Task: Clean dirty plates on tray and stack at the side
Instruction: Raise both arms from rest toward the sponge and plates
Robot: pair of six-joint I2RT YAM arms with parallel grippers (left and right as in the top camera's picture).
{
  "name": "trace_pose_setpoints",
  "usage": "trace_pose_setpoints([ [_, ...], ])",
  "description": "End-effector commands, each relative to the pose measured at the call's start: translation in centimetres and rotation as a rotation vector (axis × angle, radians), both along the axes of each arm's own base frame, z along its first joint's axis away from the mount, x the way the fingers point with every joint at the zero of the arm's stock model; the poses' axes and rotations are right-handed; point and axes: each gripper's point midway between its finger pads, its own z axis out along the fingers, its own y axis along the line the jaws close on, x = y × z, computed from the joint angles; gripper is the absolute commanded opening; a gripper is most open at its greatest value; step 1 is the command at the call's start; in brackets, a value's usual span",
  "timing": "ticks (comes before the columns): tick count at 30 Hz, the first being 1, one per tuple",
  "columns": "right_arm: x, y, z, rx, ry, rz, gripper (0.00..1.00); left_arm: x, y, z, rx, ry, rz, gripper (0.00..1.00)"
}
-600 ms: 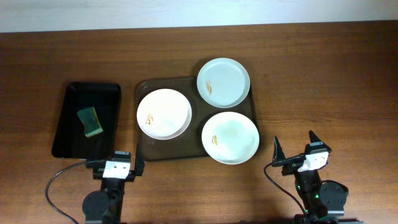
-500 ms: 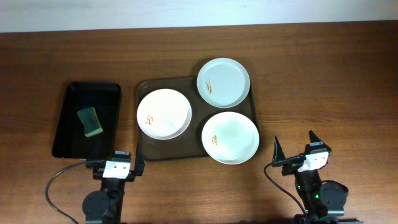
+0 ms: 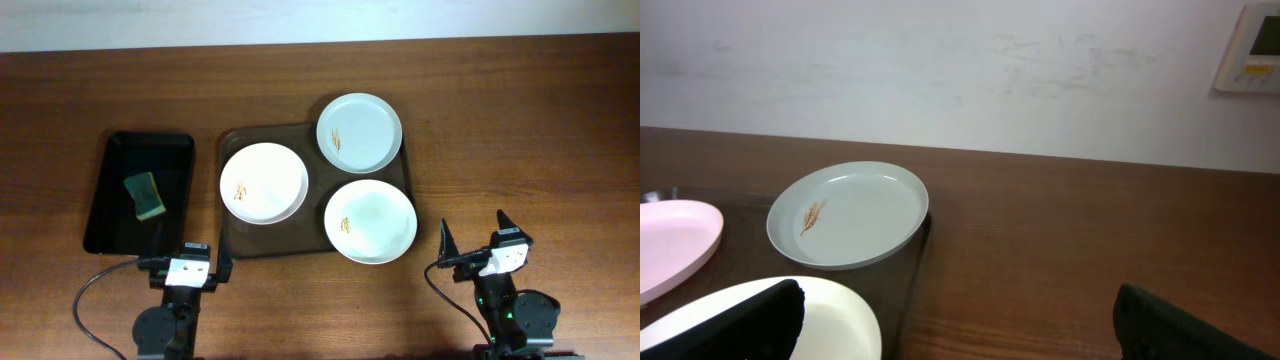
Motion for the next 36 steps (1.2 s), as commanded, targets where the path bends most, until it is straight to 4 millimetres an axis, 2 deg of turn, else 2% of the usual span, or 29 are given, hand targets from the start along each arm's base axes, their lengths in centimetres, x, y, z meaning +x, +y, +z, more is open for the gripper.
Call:
trace_pose_setpoints([
  [1, 0.0, 0.0, -0.2, 0.007, 0.002, 0.003, 0.98, 0.0, 0.1, -0.1, 0.016, -0.004, 0.006, 0.99],
  [26, 0.0, -0.1, -0.2, 0.007, 0.000, -0.001, 0.98, 0.0, 0.1, -0.1, 0.016, -0.004, 0.006, 0.99],
  [28, -0.1, 0.3, -0.1, 0.009, -0.002, 0.023, 0.98, 0.0, -0.1, 0.5, 0.014, -0.028, -0.006, 0.99],
  [30, -0.1, 0.4, -0.1, 0.009, -0.001, 0.026, 0.98, -0.1, -1.6, 0.6, -0.027, -0.032, -0.091, 0.99],
  [32, -0.1, 0.6, 0.8, 0.019, -0.030, 0.039, 0.98, -0.1, -1.7, 2.0, -0.189, -0.054, -0.090, 0.99],
  [33, -0.2, 0.6, 1.7, 0.055, -0.043, 0.037, 0.98, -0.2, -1.8, 2.8, -0.208, -0.058, -0.097, 0.99],
  [36, -1.0, 0.6, 6.8, 0.075, -0.129, 0.037, 0.98, -0.1, -1.9, 7.5, -0.217, 0.011, -0.092, 0.99],
])
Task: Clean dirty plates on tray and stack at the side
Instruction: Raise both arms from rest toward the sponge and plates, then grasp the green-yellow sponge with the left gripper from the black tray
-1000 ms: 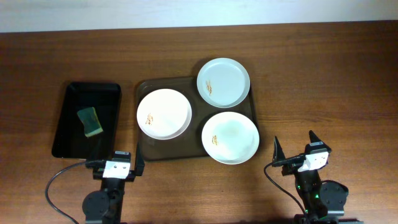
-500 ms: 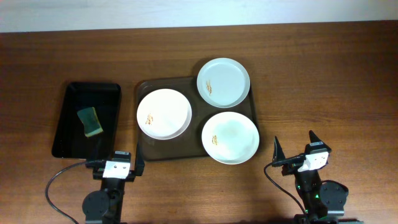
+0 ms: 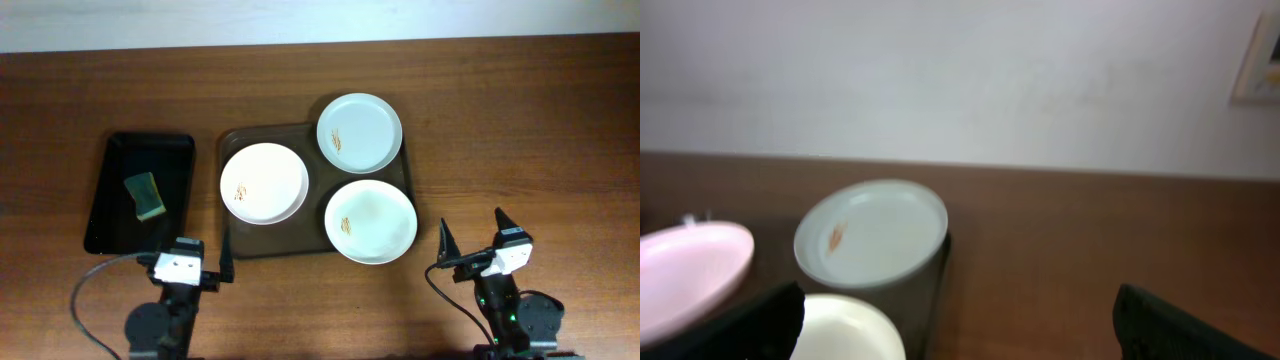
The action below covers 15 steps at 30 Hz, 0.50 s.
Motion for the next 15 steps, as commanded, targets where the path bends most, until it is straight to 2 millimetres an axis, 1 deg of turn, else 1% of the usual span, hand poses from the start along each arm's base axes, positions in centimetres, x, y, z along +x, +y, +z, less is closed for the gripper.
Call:
trace_pose_setpoints([
  [1, -1.0, -0.2, 7.2, 0.023, -0.118, -0.008, 0.98, 0.5, -0.4, 6.9, -0.041, 0.008, -0.019, 0.99],
  [3, -0.8, -0.2, 9.5, 0.025, -0.098, -0.013, 0.99, 2.2, -0.5, 9.7, -0.040, 0.064, -0.018, 0.99],
  [4, -0.4, -0.3, 10.8, 0.027, -0.058, -0.013, 0.98, 3.2, -0.5, 10.9, -0.040, 0.117, -0.017, 0.99],
  [5, 0.5, -0.3, 12.3, 0.032, 0.006, -0.014, 0.98, 4.4, -0.5, 12.0, -0.039, 0.199, -0.015, 0.99],
  [6, 1.1, -0.3, 13.1, 0.034, 0.043, -0.013, 0.98, 5.2, -0.5, 12.4, -0.038, 0.271, -0.013, 0.99],
  [8, 2.8, -0.2, 14.7, 0.042, 0.151, 0.000, 0.98, 7.2, -0.6, 12.4, -0.035, 0.442, -0.010, 0.99],
  [9, 4.1, -0.1, 15.3, 0.051, 0.248, 0.012, 0.98, 8.5, -1.2, 11.7, -0.045, 0.556, -0.039, 0.99],
  [10, 4.8, -0.1, 15.3, 0.055, 0.294, 0.012, 0.98, 9.0, -2.0, 11.0, -0.064, 0.622, -0.081, 0.99],
  [11, 5.7, -0.2, 15.6, 0.061, 0.364, 0.010, 0.98, 9.3, -3.5, 9.6, -0.105, 0.702, -0.161, 0.99],
  [13, 7.0, -0.3, 15.9, 0.066, 0.432, 0.009, 0.98, 9.2, -5.1, 7.1, -0.163, 0.819, -0.245, 0.99],
  [14, 8.6, -0.4, 15.7, 0.067, 0.451, 0.009, 0.98, 9.0, -5.4, 4.9, -0.182, 0.916, -0.252, 0.99],
  [15, 9.3, 0.0, 15.3, 0.075, 0.461, 0.035, 0.98, 8.9, -5.4, 3.8, -0.188, 0.961, -0.249, 0.99],
])
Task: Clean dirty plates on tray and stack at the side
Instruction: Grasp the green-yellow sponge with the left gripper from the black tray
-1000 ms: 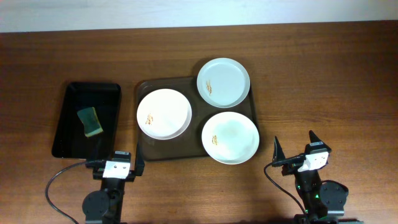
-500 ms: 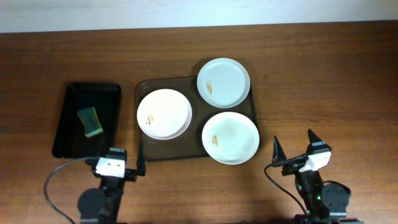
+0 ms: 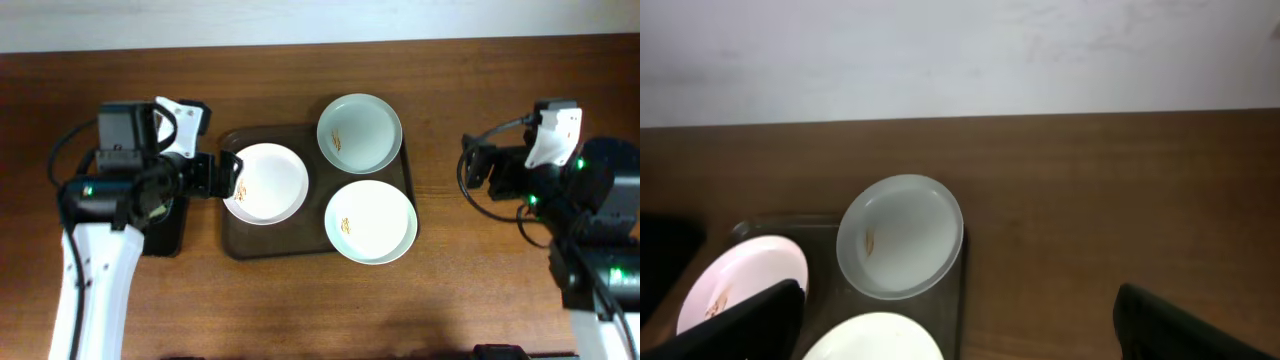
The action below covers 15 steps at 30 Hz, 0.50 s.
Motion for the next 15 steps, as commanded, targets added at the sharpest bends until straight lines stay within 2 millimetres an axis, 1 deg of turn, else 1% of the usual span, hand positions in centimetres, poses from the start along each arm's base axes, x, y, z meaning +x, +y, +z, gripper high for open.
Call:
trace_pose_setpoints([
  [1, 1.9, 1.3, -0.2, 0.055, 0.028, 0.076, 0.99, 0.0, -1.8, -2.1, -0.091, 0.114, -0.049, 0.99],
  [2, 2.5, 2.0, -1.3, 0.081, 0.064, 0.114, 0.98, 0.2, -2.1, -2.8, -0.106, 0.138, -0.057, 0.99],
  [3, 2.9, 2.8, -2.2, 0.114, 0.096, 0.162, 0.98, 0.3, -2.4, -2.9, -0.124, 0.145, -0.068, 0.99],
  [4, 3.2, 3.3, -2.8, 0.134, 0.118, 0.190, 0.98, 0.6, -2.4, -2.8, -0.123, 0.131, -0.069, 0.99],
  [5, 3.6, 3.4, -3.9, 0.151, 0.156, 0.192, 0.98, 1.1, -1.9, -2.8, -0.116, 0.127, -0.027, 0.99],
  [6, 3.8, 3.4, -4.3, 0.167, 0.173, 0.181, 0.98, 1.5, -0.5, -3.1, -0.097, 0.146, 0.083, 0.99],
  [7, 4.1, 3.4, -4.8, 0.192, 0.194, 0.166, 0.98, 2.0, 2.6, -3.5, -0.060, 0.170, 0.294, 0.99],
  [8, 4.2, 3.4, -5.0, 0.193, 0.200, 0.166, 0.98, 2.1, 3.9, -3.3, -0.053, 0.172, 0.373, 0.99],
  [9, 4.2, 3.4, -5.1, 0.193, 0.205, 0.166, 0.98, 2.4, 5.2, -2.8, -0.060, 0.162, 0.442, 0.99],
  [10, 4.3, 3.3, -5.1, 0.193, 0.202, 0.158, 0.99, 2.7, 6.0, -2.2, -0.061, 0.147, 0.464, 0.99],
  [11, 4.5, 2.8, -5.1, 0.193, 0.207, 0.119, 0.98, 2.7, 7.0, -1.5, -0.041, 0.136, 0.495, 0.99],
  [12, 4.7, 2.4, -5.2, 0.184, 0.208, 0.087, 0.98, 2.5, 8.1, -0.8, 0.002, 0.125, 0.532, 0.99],
  [13, 4.8, 2.4, -5.0, 0.169, 0.204, 0.064, 0.99, 2.1, 9.5, 0.5, 0.070, 0.111, 0.579, 0.99],
  [15, 5.0, 2.7, -4.4, 0.129, 0.195, 0.035, 0.98, 1.5, 10.6, 2.1, 0.108, 0.100, 0.640, 0.99],
])
